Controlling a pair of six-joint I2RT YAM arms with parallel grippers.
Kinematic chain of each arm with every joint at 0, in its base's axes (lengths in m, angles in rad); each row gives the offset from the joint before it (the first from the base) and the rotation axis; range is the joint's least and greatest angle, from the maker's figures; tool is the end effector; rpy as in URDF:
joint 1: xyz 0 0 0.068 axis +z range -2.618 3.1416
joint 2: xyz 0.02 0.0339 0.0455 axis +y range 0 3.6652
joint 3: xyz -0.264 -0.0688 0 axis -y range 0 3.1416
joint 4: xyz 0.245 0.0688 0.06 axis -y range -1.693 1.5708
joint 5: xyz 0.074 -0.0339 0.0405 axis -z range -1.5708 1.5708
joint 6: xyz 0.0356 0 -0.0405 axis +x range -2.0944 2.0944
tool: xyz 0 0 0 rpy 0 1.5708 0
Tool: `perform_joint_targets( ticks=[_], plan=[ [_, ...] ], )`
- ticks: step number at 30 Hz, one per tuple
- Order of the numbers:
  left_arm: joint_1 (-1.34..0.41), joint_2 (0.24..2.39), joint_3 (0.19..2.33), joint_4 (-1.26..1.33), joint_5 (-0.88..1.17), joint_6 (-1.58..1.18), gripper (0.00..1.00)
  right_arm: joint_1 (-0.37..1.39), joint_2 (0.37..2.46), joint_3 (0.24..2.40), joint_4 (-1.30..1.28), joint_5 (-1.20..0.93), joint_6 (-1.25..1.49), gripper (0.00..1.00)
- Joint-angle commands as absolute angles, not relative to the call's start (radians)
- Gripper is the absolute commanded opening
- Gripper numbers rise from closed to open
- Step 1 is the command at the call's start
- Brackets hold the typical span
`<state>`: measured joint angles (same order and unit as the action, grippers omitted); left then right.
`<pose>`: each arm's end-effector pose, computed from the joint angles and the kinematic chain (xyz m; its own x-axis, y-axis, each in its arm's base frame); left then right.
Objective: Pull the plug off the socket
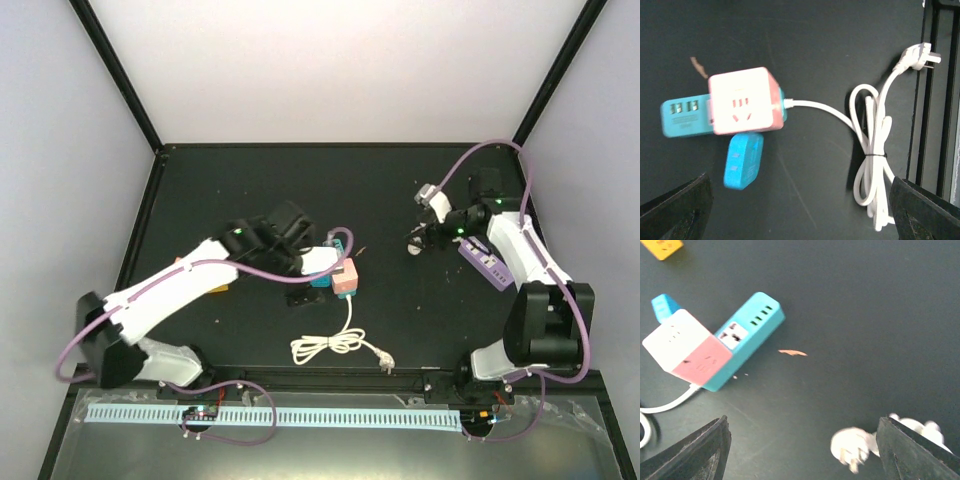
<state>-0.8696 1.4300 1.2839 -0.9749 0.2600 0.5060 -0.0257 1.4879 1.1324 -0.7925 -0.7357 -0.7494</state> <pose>0.1744 -0.2208 0.3010 -0.1153 0.8626 -0.4925 0.9905 0.1371 0.0082 0.2904 0.0164 0.2560 -0.4929 -0.4925 -0.7173 -0.8086 0.5637 0.1685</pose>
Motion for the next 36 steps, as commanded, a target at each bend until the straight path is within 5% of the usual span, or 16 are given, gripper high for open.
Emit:
perform_joint_targets(
  ticks=[1,21,29,36],
  plan=[
    [-0.783,1.272,1.152,-0.876,0.312,0.534,0.99,0.063,1.450,1.099,-0.757,-0.814,-0.803,0.83],
    [-0.626,1.085,0.745,-0.477,0.397,0.686,0.99,0.534,1.604,1.111,-0.691,-0.627,-1.073,1.00],
    [-0.624,1.192,0.757,-0.444,0.386,0.698,0.98,0.570,1.686,1.145,-0.684,-0.602,-1.076,0.99],
    [-0.625,1.323,0.801,-0.409,0.421,0.692,0.87,0.576,1.761,1.188,-0.681,-0.601,-1.048,0.91]
  ],
)
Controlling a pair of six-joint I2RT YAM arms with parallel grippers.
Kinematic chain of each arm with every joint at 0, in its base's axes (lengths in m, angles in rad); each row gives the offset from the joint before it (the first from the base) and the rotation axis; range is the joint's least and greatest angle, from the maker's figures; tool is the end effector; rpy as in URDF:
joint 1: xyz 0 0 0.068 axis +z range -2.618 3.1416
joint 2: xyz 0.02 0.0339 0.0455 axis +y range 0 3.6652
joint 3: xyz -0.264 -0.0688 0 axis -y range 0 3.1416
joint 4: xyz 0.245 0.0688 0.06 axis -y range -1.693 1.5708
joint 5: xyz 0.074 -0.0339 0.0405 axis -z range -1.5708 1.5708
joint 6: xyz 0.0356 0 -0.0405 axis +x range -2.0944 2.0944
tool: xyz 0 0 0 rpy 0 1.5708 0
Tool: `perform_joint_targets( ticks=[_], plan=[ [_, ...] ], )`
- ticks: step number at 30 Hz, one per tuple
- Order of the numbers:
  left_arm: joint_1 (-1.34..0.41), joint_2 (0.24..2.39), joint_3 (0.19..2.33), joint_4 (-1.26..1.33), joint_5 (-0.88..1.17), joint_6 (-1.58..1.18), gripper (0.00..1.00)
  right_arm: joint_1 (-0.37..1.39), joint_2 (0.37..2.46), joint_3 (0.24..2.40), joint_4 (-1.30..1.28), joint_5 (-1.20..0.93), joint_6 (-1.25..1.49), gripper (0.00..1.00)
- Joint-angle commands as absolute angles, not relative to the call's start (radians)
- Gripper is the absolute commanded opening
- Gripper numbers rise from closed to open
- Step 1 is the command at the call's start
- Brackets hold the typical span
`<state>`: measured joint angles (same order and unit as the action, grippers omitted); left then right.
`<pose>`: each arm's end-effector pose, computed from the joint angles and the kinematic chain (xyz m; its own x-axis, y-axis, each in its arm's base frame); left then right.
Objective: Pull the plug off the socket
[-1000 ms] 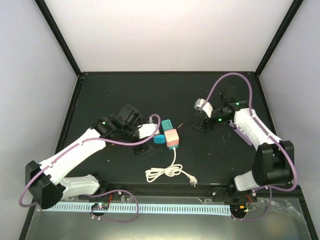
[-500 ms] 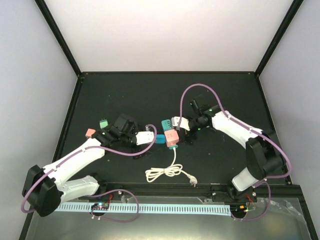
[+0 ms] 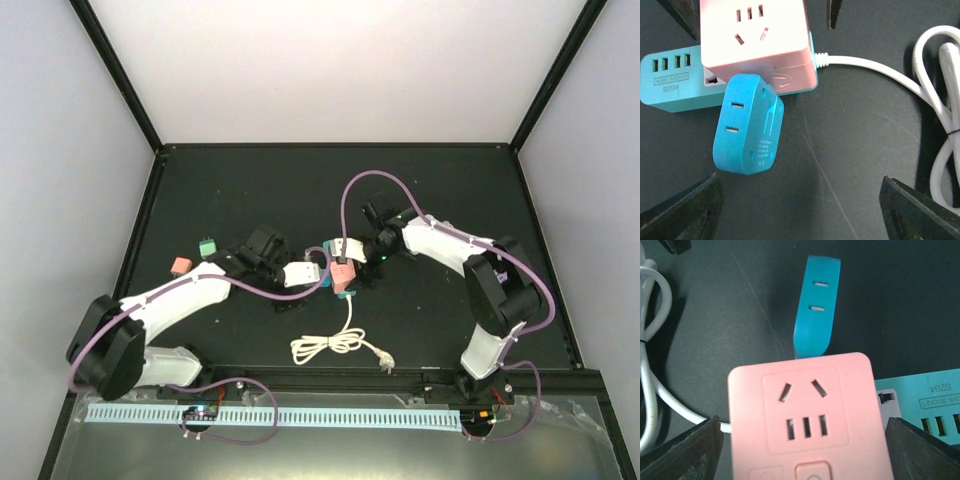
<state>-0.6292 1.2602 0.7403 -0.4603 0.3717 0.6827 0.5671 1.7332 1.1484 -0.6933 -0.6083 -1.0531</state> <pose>0.1876 -0.1525 0.2062 -0.0719 0.7794 -0.6224 0.9760 0.1837 0.1173 0.2673 0.1944 0.1900 0.1043 -0.7790 -0.6183 -0.9887 -0.1482 0.0201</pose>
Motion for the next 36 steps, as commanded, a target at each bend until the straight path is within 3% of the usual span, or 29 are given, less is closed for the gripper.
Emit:
perform_joint_targets(
  ticks=[1,5,13,26,31,36],
  plan=[
    [-0.625,1.340,0.809,-0.401,0.412,0.684,0.84,0.576,1.760,1.187,-0.679,-0.599,-1.046,0.89],
    [-0.626,1.383,0.821,-0.369,0.385,0.677,0.77,0.575,1.741,1.164,-0.655,-0.597,-1.042,0.76],
    [-0.629,1.431,0.840,-0.340,0.352,0.664,0.73,0.589,1.730,1.145,-0.644,-0.583,-1.042,0.65],
    [-0.618,1.383,0.777,-0.231,0.313,0.719,0.89,0.596,1.738,1.149,-0.651,-0.576,-1.047,0.59],
    [-0.631,1.437,0.805,-0.236,0.372,0.769,0.84,0.595,1.742,1.152,-0.643,-0.570,-1.034,0.59],
    [-0.643,1.454,0.832,-0.299,0.394,0.763,0.67,0.595,1.743,1.151,-0.624,-0.557,-1.010,0.55]
  ],
)
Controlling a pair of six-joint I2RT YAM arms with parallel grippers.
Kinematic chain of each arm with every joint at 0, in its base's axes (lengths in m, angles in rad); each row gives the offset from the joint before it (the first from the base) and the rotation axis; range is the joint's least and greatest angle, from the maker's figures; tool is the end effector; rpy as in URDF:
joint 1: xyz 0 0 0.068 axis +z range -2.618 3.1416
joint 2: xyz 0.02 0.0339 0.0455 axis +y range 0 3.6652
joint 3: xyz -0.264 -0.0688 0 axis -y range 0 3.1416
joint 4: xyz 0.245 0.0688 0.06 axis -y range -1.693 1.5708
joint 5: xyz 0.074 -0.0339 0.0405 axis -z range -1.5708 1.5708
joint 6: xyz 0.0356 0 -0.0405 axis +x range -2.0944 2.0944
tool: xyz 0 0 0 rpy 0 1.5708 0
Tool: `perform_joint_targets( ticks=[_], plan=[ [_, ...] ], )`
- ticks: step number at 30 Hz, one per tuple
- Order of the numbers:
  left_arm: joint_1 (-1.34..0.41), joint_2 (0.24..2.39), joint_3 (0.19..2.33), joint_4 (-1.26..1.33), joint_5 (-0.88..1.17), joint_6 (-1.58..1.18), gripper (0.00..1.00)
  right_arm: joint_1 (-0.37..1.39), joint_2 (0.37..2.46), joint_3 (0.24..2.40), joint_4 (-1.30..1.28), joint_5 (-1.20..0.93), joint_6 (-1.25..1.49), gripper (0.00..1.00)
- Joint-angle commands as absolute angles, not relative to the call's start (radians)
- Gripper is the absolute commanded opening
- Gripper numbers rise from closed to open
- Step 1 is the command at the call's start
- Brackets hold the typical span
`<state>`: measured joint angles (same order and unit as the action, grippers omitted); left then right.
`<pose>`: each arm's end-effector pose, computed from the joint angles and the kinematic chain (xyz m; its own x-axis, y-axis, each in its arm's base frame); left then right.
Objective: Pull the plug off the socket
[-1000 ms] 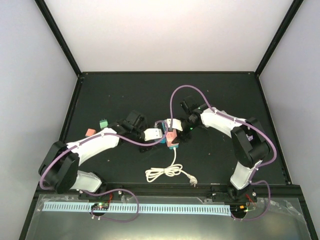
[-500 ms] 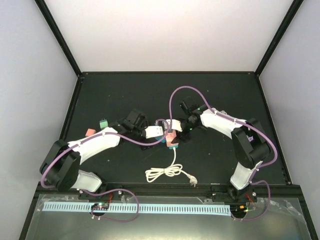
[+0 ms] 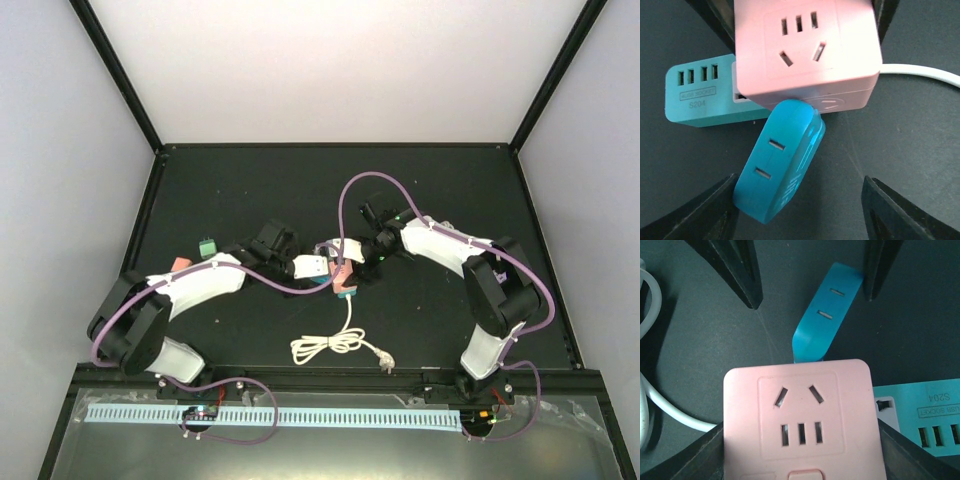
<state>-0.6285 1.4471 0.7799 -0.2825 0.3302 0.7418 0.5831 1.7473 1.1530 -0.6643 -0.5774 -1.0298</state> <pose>0.2194 -0.1738 0.1834 -0.0061 0.7945 -0.6072 0.9670 0.1593 0.1988 0.2688 0.2006 0.1871 0.1063 -0.7903 -0.6035 -0.9906 -0.1365 0.0042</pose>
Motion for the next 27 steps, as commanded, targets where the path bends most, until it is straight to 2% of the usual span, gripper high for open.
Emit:
perform_joint_targets(
  ticks=[1,5,12,15,22,27],
  plan=[
    [-0.643,1.443,0.825,-0.304,0.394,0.761,0.61,0.595,1.742,1.150,-0.619,-0.555,-1.006,0.54],
    [-0.645,1.382,0.778,-0.303,0.396,0.754,0.44,0.596,1.741,1.149,-0.614,-0.551,-0.999,0.51],
    [-0.646,1.407,0.777,-0.268,0.372,0.710,0.41,0.595,1.730,1.136,-0.604,-0.553,-1.002,0.48],
    [-0.646,1.456,0.820,-0.275,0.328,0.666,0.31,0.596,1.726,1.131,-0.601,-0.555,-1.004,0.46],
    [-0.642,1.472,0.831,-0.341,0.292,0.649,0.11,0.595,1.744,1.142,-0.641,-0.526,-1.026,0.33],
    [-0.628,1.447,0.797,-0.348,0.266,0.670,0.03,0.595,1.749,1.113,-0.649,-0.483,-1.051,0.26]
  ],
)
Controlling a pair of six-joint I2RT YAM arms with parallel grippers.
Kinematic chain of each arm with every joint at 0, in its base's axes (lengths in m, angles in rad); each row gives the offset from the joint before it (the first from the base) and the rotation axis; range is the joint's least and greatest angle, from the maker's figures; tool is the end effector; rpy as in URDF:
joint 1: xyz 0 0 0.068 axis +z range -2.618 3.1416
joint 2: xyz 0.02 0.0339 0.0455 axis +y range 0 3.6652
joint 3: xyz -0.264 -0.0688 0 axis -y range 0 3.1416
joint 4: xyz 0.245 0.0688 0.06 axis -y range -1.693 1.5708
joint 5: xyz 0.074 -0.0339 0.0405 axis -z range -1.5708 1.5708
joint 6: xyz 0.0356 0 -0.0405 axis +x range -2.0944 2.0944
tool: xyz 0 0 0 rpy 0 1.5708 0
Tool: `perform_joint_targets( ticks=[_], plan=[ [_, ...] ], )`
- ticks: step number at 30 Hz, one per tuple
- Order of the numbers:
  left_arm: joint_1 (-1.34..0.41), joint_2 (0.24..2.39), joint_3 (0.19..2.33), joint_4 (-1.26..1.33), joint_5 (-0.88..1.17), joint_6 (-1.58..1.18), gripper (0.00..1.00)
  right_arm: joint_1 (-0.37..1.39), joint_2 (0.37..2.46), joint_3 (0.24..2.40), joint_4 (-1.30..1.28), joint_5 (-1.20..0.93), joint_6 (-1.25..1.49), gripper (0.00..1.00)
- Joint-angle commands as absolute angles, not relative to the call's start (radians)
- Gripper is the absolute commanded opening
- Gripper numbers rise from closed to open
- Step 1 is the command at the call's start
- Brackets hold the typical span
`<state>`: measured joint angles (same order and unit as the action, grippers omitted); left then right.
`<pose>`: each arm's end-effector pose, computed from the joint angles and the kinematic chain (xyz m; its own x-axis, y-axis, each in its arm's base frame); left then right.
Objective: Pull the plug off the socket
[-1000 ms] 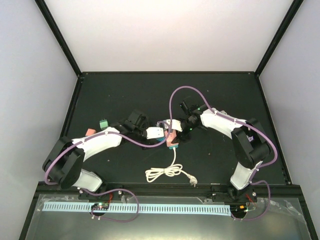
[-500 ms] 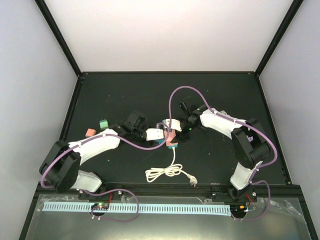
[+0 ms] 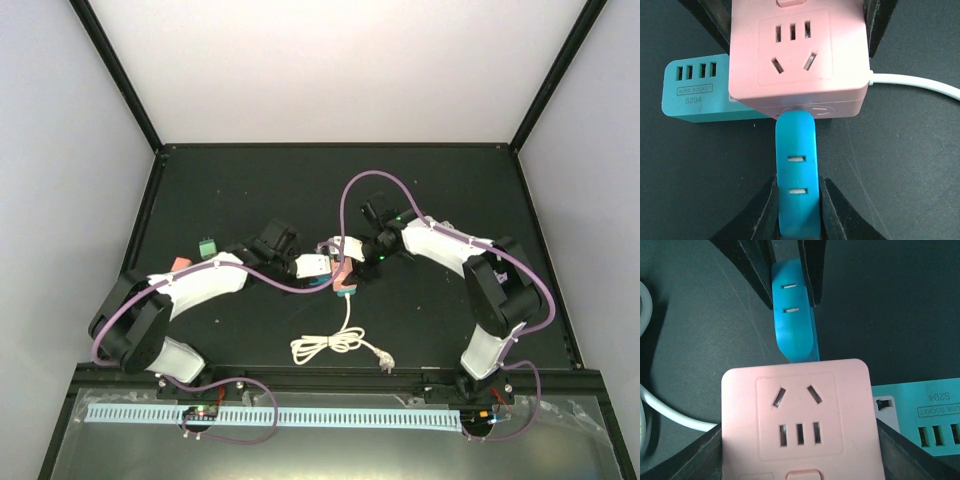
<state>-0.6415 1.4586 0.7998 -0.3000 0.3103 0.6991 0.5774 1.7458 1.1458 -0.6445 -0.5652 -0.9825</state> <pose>0.2201 -0.1780 0.1850 -0.0448 0.7983 -0.6006 0.9657 0.1884 0.1784 0.2706 0.1991 0.1861 0.0627 -0.7976 -0.5999 -0.9959 -0.0895 0.0149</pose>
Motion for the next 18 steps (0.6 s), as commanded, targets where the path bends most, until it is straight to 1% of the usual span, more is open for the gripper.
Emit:
perform_joint_targets(
  ticks=[1,6,10,18],
  plan=[
    [-0.621,1.445,0.795,-0.350,0.264,0.674,0.02,0.595,1.749,1.104,-0.646,-0.479,-1.053,0.25],
    [-0.590,1.443,0.795,-0.375,0.259,0.701,0.01,0.595,1.753,1.065,-0.615,-0.452,-1.046,0.22],
    [-0.560,1.419,0.796,-0.414,0.304,0.710,0.01,0.594,1.753,1.047,-0.600,-0.426,-1.042,0.19],
    [-0.530,1.355,0.777,-0.468,0.311,0.760,0.01,0.591,1.762,1.052,-0.604,-0.404,-1.046,0.17]
  ],
)
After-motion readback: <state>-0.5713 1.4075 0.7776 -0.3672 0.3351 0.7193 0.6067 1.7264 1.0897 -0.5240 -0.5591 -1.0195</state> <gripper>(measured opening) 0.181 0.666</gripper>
